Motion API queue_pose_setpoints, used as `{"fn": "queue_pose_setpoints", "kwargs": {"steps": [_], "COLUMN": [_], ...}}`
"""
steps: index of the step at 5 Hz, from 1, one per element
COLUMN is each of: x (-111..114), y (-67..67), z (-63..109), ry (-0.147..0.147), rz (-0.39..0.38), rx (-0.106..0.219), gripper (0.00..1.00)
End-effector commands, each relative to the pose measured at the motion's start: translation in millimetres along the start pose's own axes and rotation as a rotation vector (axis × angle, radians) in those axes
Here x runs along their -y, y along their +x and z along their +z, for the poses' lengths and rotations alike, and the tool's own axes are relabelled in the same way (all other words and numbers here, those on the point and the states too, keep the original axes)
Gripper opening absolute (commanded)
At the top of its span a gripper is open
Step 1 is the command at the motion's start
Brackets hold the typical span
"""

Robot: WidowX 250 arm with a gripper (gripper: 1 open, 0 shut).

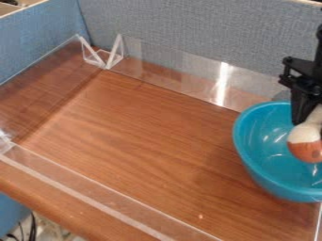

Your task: Put the mushroom in the blue bowl

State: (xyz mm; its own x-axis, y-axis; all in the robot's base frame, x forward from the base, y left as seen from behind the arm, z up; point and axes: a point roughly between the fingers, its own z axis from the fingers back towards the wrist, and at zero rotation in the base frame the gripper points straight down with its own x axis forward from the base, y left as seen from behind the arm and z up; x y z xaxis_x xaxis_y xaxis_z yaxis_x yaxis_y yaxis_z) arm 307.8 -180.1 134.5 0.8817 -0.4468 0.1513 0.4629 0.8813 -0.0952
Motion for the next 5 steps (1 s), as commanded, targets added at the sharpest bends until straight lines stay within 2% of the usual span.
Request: {"fn": "queue_pose_setpoints", "kwargs": {"steps": [1, 5], "x": [6.6, 12.0], "y": [5.0, -10.1], "z": [36.8, 59.3], "ry": [0.004, 0.020], "rz": [-0.026, -0.053], "rx": [0.103, 0.145], "gripper": [0.00, 0.00]}}
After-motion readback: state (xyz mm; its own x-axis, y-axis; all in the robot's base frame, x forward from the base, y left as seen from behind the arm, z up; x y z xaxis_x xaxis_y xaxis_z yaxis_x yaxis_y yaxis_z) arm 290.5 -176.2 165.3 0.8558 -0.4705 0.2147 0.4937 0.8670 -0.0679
